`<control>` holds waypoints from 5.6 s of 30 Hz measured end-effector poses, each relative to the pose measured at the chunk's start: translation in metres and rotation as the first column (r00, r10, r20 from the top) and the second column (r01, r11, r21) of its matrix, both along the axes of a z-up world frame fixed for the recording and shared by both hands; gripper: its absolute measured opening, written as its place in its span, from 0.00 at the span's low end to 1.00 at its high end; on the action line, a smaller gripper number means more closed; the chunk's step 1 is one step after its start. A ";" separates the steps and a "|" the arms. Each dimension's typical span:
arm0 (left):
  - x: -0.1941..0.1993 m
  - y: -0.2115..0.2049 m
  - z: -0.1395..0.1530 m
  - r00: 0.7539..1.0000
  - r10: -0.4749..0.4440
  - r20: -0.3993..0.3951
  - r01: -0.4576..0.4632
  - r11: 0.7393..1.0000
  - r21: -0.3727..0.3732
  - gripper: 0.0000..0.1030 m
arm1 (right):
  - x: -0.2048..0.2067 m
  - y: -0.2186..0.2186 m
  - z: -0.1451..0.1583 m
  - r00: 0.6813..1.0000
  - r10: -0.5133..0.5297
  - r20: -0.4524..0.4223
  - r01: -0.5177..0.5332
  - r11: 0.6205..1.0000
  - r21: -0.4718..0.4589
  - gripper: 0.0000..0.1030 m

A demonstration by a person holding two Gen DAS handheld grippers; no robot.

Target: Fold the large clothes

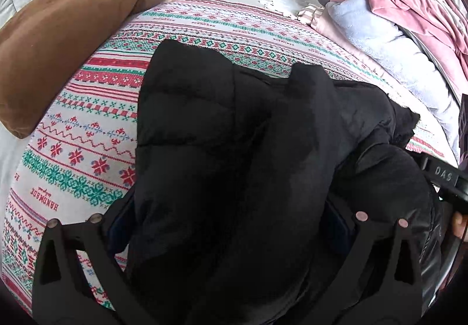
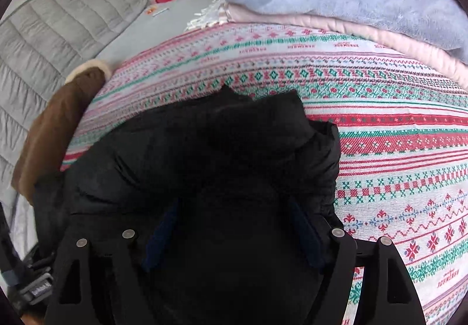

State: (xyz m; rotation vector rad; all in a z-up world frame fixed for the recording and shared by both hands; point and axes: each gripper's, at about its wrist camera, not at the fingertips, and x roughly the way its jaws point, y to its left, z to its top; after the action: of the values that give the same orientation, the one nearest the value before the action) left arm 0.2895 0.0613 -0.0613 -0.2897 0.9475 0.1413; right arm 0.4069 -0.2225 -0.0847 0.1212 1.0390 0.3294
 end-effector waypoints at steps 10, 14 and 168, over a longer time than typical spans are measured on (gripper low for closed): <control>-0.002 0.001 0.005 1.000 -0.007 -0.004 0.007 1.000 0.004 1.00 | -0.008 0.001 0.004 0.998 -0.009 0.063 0.012 0.999 -0.051 0.75; -0.008 0.007 0.020 0.999 -0.033 -0.009 0.033 0.999 0.019 1.00 | -0.025 -0.008 0.029 0.996 -0.003 0.092 0.008 0.998 -0.056 0.77; -0.145 -0.005 0.021 0.975 -0.221 0.012 0.213 0.919 -0.331 0.37 | -0.114 -0.022 0.012 0.995 0.007 -0.099 0.027 0.939 0.342 0.37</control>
State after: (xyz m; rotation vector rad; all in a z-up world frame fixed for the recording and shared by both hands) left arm 0.1441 0.0563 -0.0401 -0.4902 1.0220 -0.2222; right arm 0.2931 -0.2447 -0.0726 0.4614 1.0708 0.4988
